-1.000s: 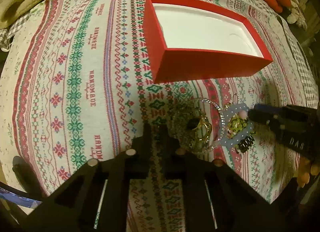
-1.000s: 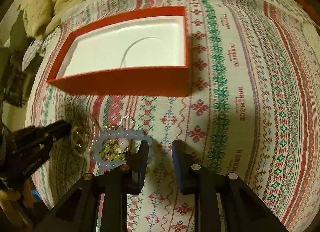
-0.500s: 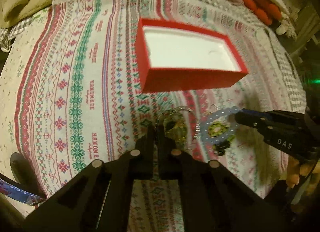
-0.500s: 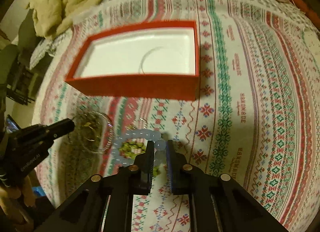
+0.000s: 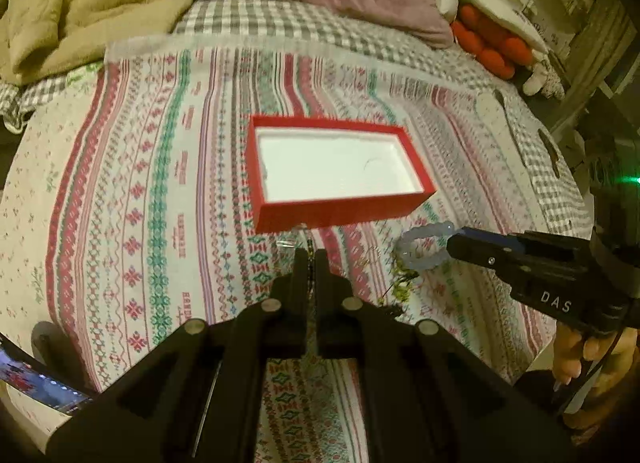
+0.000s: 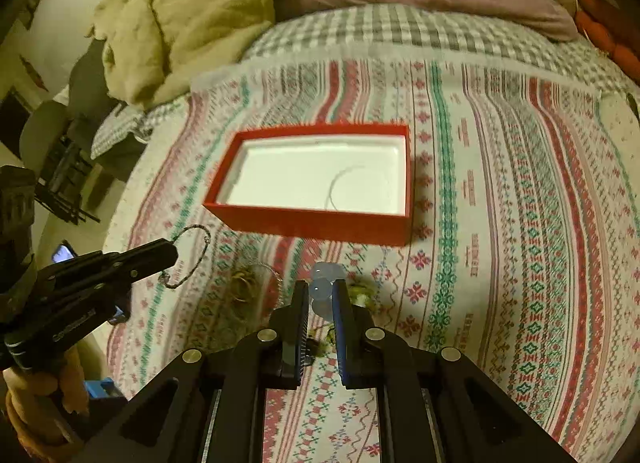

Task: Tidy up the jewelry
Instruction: 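Carry both bracelets into the red box and open both tools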

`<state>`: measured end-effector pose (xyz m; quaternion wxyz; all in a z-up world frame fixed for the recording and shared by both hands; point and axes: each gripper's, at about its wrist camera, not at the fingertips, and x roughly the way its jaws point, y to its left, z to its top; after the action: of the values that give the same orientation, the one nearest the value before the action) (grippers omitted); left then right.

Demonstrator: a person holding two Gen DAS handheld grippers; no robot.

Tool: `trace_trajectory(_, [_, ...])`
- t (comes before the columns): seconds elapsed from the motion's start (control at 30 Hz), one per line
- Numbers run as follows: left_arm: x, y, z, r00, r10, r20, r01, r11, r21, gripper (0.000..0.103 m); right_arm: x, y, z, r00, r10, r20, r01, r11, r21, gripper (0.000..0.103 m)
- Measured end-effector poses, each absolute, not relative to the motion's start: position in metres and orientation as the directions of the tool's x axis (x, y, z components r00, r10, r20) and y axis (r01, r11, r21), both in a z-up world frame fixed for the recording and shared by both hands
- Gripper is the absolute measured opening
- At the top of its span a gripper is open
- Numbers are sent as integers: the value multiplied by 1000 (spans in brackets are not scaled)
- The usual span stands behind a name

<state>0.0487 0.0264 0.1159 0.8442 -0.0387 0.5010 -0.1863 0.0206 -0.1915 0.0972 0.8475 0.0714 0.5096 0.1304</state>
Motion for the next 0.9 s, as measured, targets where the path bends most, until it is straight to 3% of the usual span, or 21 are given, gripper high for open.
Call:
trace_trajectory(0.53, [86, 1, 136, 503, -440, -744, 256, 898, -358, 4, 48, -198, 146, 596, 270, -757, -77, 957, 280, 12])
trace_trajectory(0.73, [115, -3, 114, 497, -485, -719, 213, 872, -441, 4, 70, -205, 143, 627, 242, -741, -24, 956, 291, 12])
trace_trajectory(0.9, [129, 2, 93, 495, -431, -754, 154, 898, -412, 4, 88, -196, 129, 604, 251, -757, -29, 956, 293, 12])
